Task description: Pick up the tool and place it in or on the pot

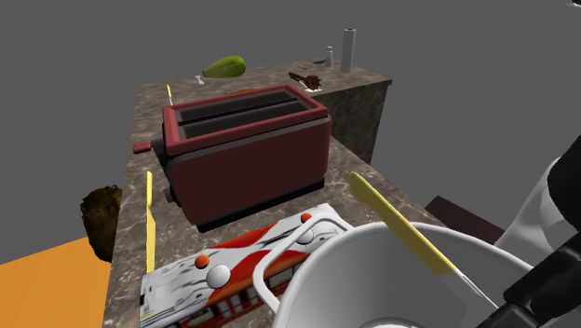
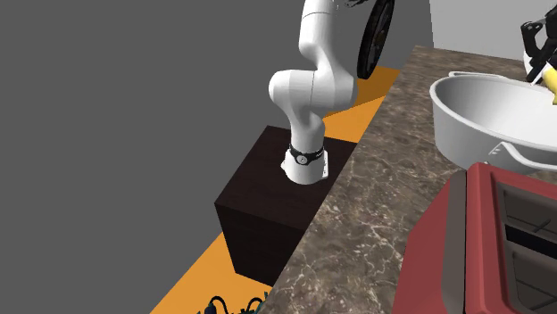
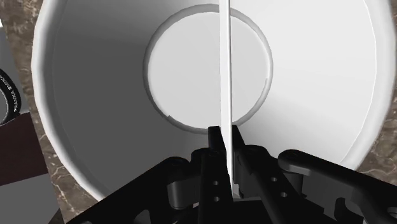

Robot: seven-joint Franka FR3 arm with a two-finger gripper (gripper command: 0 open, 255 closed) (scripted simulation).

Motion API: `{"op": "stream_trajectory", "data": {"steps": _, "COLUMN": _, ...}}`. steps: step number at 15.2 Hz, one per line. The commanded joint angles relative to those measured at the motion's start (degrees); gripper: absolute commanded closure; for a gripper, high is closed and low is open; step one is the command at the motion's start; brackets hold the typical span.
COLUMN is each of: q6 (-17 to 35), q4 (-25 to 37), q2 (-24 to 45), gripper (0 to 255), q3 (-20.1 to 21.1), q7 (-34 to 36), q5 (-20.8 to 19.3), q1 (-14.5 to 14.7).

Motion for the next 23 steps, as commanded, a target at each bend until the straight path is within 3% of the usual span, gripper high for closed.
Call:
{"op": "stream_trajectory", "data": {"steps": 1, "q6": 1.3, "q4": -1.56, "q2": -0.4, "gripper": 255, "q3": 0.42, "q7": -0.21, "q5": 0.4, "q1": 0.17}}
{"op": "stream_trajectory", "data": {"steps": 7, "q6": 5.51, "q4": -7.09, "q2": -1.98, "gripper": 255, "q3": 1.62, "q7": -1.07, "q5": 1.91, "q1": 1.06}}
{"op": "stream_trajectory", "data": {"steps": 15, "q6": 5.5, "q4": -7.08, "q2": -1.99, "gripper": 255, "q3": 1.62, "q7": -1.08, "q5": 1.91, "q1": 1.06}}
{"op": "stream_trajectory", "data": {"steps": 16, "q6": 5.5, "q4": -7.08, "q2": -1.99, "gripper": 0, "q3": 1.62, "q7": -1.08, "q5": 1.91, "q1": 1.06}}
{"op": "stream_trajectory", "data": {"steps": 21, "q6": 5.5, "q4": -7.08, "q2": -1.99, "gripper": 0, "q3": 1.62, "q7": -1.08, "q5": 1.91, "q1": 1.06}}
{"op": "stream_trajectory", "data": {"steps": 23, "q6": 2.26, "q4": -2.87, "q2": -0.83, "gripper": 0, "q3": 0.69, "q7": -0.37, "q5": 0.77, "q1": 0.4}}
